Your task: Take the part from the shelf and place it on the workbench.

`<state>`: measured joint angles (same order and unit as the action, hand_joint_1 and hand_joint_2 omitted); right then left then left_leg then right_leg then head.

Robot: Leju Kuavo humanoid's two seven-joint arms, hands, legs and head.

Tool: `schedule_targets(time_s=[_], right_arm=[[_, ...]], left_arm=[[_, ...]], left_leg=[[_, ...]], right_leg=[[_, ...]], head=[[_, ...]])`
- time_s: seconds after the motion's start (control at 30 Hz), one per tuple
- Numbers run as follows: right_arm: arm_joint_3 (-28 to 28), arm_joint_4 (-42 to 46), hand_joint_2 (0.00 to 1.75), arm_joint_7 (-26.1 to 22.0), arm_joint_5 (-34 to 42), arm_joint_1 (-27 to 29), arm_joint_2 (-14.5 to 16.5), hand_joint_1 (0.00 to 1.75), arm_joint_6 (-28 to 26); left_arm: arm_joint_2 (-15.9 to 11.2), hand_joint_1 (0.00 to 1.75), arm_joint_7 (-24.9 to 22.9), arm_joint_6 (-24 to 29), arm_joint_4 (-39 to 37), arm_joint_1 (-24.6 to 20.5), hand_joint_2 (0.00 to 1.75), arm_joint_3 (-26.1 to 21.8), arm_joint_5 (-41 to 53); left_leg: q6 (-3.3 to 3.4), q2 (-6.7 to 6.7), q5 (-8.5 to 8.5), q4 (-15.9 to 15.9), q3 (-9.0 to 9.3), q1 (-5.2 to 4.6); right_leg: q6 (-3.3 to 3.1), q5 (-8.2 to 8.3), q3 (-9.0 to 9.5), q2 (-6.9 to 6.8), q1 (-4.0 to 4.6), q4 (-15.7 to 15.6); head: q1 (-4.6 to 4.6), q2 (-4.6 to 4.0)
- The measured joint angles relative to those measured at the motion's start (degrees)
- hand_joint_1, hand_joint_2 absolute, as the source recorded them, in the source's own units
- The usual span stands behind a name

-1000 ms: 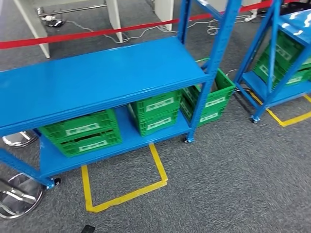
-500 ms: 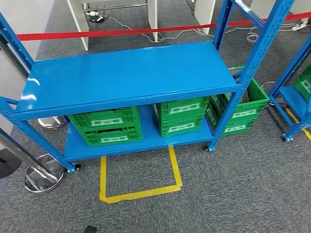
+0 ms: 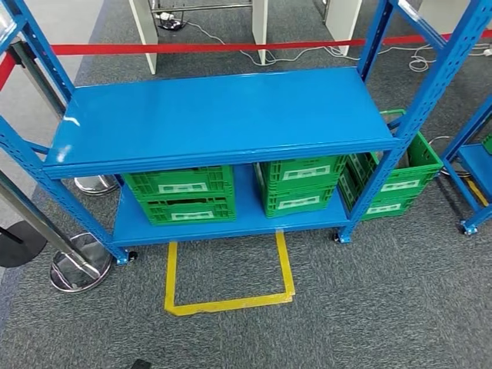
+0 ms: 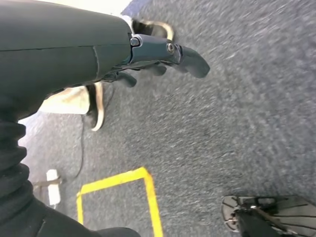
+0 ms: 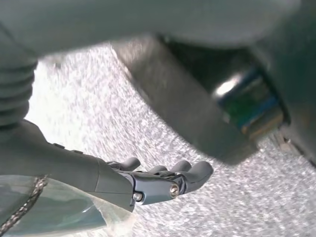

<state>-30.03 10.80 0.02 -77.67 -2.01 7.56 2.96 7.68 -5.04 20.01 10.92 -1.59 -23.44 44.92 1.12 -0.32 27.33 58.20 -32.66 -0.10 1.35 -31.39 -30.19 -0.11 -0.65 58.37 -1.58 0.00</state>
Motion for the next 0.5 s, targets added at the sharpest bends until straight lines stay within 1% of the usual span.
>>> schedule_targets(time_s=[0.03,0.07,0.13,0.17,0.2,0.23,0.27,0.3,0.33,0.37,0.4,0.47,0.5], right_arm=[[0.2,0.1,1.75,0.3,1.4,0.1,-0.1,0.0,-0.1],[0.5,0.2,1.75,0.5,2.9,0.2,-0.3,0.0,-0.2],[1.1,0.3,1.75,0.5,6.3,0.4,-0.6,0.0,-0.3],[1.4,0.3,1.75,0.5,8.1,0.5,-0.8,0.0,-0.4],[1.8,0.3,1.75,0.5,9.9,0.7,-0.9,0.0,-0.4],[2.1,0.3,1.75,0.5,11.5,1.0,-1.1,0.0,-0.5],[2.6,0.3,1.75,0.6,13.1,1.5,-1.3,0.0,-0.5],[3.2,0.3,1.75,0.6,14.7,2.0,-1.4,0.0,-0.5],[3.8,0.3,1.75,0.6,16.4,2.6,-1.6,0.0,-0.6],[4.4,0.3,1.31,0.6,18.1,3.2,-1.7,0.0,-0.6],[5.0,0.3,0.87,0.5,19.7,3.6,-1.7,0.0,-0.7],[6.2,0.3,0.0,0.4,22.8,4.2,-1.8,0.0,-0.9],[6.8,0.4,0.0,0.5,24.4,4.5,-1.9,0.0,-1.0]], left_arm=[[-0.1,0.0,-0.1,-0.5,0.1,0.2,1.75,0.2,-0.9],[-0.2,0.0,-0.1,-0.9,0.2,0.3,1.75,0.5,-1.8],[-0.4,0.0,0.0,-1.8,0.6,0.3,1.75,1.2,-3.7],[-0.5,0.0,0.1,-2.2,0.9,0.3,1.75,1.5,-4.7],[-0.6,0.0,0.2,-2.7,1.4,0.3,1.75,1.9,-5.7],[-0.7,0.0,0.4,-3.1,1.9,0.3,1.31,2.3,-6.6],[-0.8,0.0,0.5,-3.5,2.5,0.2,0.87,2.8,-7.6],[-1.0,0.0,0.6,-3.9,3.1,0.1,0.44,3.2,-8.5],[-1.1,0.0,0.8,-4.4,3.7,0.1,0.0,3.7,-9.5],[-1.3,0.0,0.9,-4.8,4.3,0.1,0.0,4.2,-10.5],[-1.5,0.0,1.0,-5.2,4.7,0.1,0.0,4.6,-11.4],[-1.9,0.0,1.1,-6.0,5.4,0.3,0.0,5.5,-13.3],[-2.2,0.0,1.3,-6.4,5.6,0.4,0.0,6.0,-14.2]], left_leg=[[0.3,0.07,-0.21,-0.4,0.21,0.18],[0.51,0.14,-0.36,-0.8,0.36,0.34],[0.71,0.24,-0.38,-0.8,0.3,0.3],[0.72,0.3,-0.37,-0.8,0.3,0.29],[0.73,0.34,-0.35,-0.8,0.33,0.29],[0.71,0.34,-0.32,-0.8,0.38,0.3],[0.64,0.27,-0.27,-0.7,0.45,0.33],[0.46,0.17,-0.19,-0.6,0.47,0.32],[0.2,0.06,-0.07,-0.3,0.38,0.23],[-0.12,0.02,0.0,-0.1,0.25,0.13],[-0.43,0.04,0.0,0.1,0.1,0.02],[-0.91,0.08,-0.13,0.2,0.03,-0.03],[-1.16,0.08,0.14,0.4,-0.04,0.01]], right_leg=[[0.26,-0.9,-0.55,0.03,0.02,1.2],[0.47,-2.34,-1.72,0.05,-0.02,3.6],[0.8,-5.73,-5.19,0.07,-0.03,10.8],[0.93,-6.56,-6.58,0.06,-0.04,13.7],[1.01,-6.38,-7.13,0.06,-0.03,14.8],[1.06,-5.09,-6.55,0.05,-0.04,13.7],[1.06,-2.98,-4.91,0.02,-0.09,10.4],[1.02,-1.25,-2.96,0.01,-0.13,6.5],[0.87,-0.04,-1.23,0.05,-0.13,2.9],[0.62,0.52,-0.07,0.1,-0.1,0.5],[0.34,0.41,0.35,0.22,-0.02,-0.4],[-0.33,0.59,0.45,0.31,0.03,-0.5],[-0.67,0.71,0.49,0.23,-0.03,-0.6]], head=[[0.13,0.0],[0.26,0.0],[0.45,0.0],[0.44,0.0],[0.44,0.0],[0.44,0.0],[0.45,0.0],[0.48,0.0],[0.49,0.0],[0.47,0.0],[0.46,0.0],[0.45,0.0],[0.44,0.0]])
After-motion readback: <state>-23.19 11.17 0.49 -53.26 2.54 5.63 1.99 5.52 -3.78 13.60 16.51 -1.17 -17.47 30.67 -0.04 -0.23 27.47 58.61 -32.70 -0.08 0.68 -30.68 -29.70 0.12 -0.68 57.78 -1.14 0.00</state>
